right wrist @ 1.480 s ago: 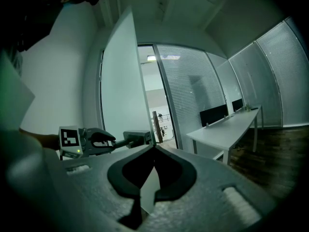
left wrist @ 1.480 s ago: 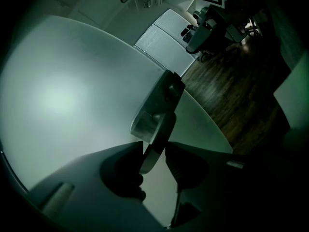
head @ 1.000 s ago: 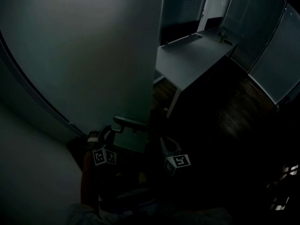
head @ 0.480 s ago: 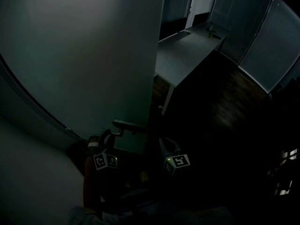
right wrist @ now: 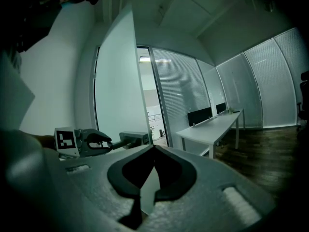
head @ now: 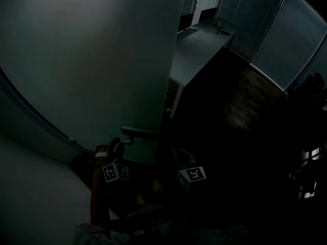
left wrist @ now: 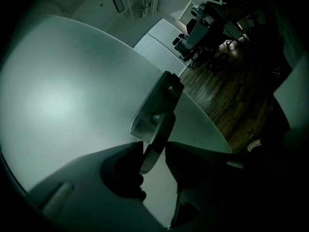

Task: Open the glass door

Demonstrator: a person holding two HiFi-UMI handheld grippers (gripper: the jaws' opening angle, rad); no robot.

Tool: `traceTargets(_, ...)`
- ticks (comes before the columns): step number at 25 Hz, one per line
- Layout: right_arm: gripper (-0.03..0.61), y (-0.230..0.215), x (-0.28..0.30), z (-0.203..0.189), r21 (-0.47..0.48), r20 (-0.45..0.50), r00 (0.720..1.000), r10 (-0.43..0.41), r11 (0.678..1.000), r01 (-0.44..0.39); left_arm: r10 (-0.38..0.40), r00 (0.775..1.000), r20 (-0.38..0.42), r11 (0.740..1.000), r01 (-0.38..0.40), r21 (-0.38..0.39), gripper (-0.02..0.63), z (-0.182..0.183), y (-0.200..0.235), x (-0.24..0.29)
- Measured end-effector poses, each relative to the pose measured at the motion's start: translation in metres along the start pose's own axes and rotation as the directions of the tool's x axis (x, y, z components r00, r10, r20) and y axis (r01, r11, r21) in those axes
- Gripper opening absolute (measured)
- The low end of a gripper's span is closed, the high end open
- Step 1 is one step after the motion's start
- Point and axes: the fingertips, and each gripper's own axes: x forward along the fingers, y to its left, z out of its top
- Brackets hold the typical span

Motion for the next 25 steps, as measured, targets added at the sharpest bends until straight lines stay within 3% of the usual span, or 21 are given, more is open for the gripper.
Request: traceTargets(25, 0.002, 0.043, -0.048, -0.006, 0.017, 0.064, 0.996, -0.063, 0.998, 0.062, -0.03, 0.999, 0.033, 0.999, 0.029, 0.039, 0.147, -0.019, -0.02, -0.058)
